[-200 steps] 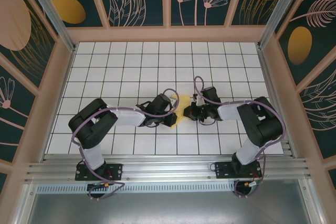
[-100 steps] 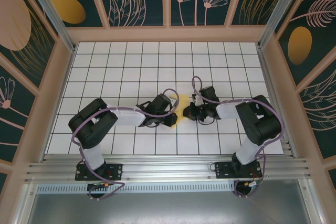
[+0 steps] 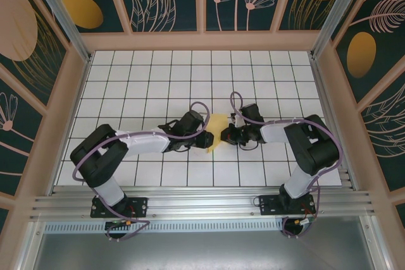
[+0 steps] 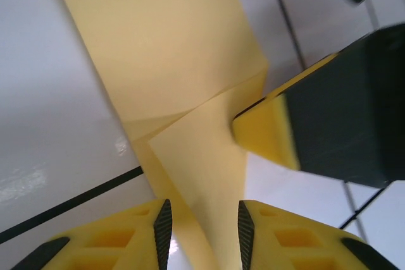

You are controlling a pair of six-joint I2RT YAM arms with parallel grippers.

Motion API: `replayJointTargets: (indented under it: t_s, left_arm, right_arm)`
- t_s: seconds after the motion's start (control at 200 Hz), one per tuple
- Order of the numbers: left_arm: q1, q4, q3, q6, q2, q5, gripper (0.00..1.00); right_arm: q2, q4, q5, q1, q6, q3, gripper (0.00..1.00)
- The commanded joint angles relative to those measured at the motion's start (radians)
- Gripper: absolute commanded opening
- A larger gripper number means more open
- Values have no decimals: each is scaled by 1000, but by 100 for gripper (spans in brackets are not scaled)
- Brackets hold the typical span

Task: Fold a paper plane with a square sheet of paper (pick it up from the middle)
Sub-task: Third fold the triangle at the center of the table.

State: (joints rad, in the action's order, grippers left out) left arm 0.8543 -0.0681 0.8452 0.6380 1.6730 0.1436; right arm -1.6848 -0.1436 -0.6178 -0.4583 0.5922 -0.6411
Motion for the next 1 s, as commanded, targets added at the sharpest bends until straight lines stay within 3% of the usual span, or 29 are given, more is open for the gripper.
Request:
replayJointTargets:
  t_s: [0.0, 0.405, 0.801, 0.996]
  left_arm:
    - [-5, -44, -9, 113, -46, 7, 36]
    - [-5, -210, -1, 258, 32, 237, 19]
    - [-2, -125, 0, 229, 112, 243, 18]
    - [-3, -64, -2, 202, 138, 183, 17]
  right_arm:
    - [-18, 92, 96, 3, -32, 0, 3]
    - [-21, 101, 113, 1, -23, -6, 4]
    - [-28, 96, 113, -1, -14, -14, 4]
    - [-27, 99, 114, -1, -14, -13, 4]
